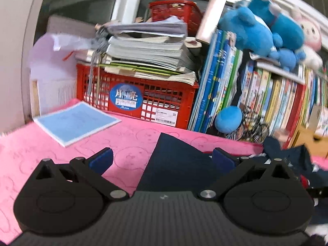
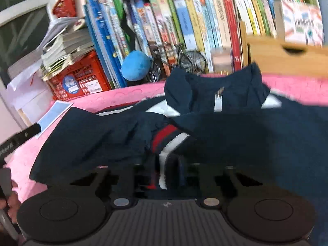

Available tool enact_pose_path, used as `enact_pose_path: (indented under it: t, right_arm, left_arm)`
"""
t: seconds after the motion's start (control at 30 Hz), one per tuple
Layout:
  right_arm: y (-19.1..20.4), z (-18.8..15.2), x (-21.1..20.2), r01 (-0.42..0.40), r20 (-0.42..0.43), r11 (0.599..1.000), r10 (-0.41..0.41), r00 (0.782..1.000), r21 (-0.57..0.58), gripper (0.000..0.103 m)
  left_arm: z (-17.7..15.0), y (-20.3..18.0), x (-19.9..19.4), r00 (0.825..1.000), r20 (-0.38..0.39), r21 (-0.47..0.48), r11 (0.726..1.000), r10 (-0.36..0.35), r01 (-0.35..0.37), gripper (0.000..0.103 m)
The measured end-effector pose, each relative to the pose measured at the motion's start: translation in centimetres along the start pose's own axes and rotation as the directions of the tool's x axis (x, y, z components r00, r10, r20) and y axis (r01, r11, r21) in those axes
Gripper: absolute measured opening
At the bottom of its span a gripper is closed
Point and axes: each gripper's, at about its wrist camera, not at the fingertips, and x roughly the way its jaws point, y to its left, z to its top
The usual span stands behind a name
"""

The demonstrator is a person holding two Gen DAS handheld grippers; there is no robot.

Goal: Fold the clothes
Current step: 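Grasp the striped cuff with the right gripper and pull it across the jacket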

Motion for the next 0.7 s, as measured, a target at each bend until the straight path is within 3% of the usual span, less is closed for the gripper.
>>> enact_pose_path:
  t: [0.13,0.27,0.5,0.7]
  right_arm:
    - [-0.7,1.1,-3.0,0.075,0.083,0.994,-0.069,0.994,-0.073,0.022]
    - [-2.8,2.4,-6.0,0.180,0.166,0.979,-0.163,0.973,-0.094,0.022]
    - [-7.8,3.5,-8.0,0.339,0.215,0.938,-0.318,0.923,-0.069,0.022]
    - [-10.0,2.4,-5.8,0.407,0.164,0.910,-0.390,0.906,-0.084,0.022]
  left_arm:
    - [0.2,1.2,-0.1,0.999,-0.003,-0.080,0.996,-0.049,0.049,0.103]
    - [0.1,0.8,-0.3,0.997,-0.005,-0.058,0.995,-0.080,0.080,0.103]
    - [-0.7,-2.4,0.0,0.992,-0.045,0.124,0.985,-0.119,0.124,0.103]
    - [-2.2,-5.2,0.0,0.989,-0.088,0.305,0.941,-0.123,0.144,0.103]
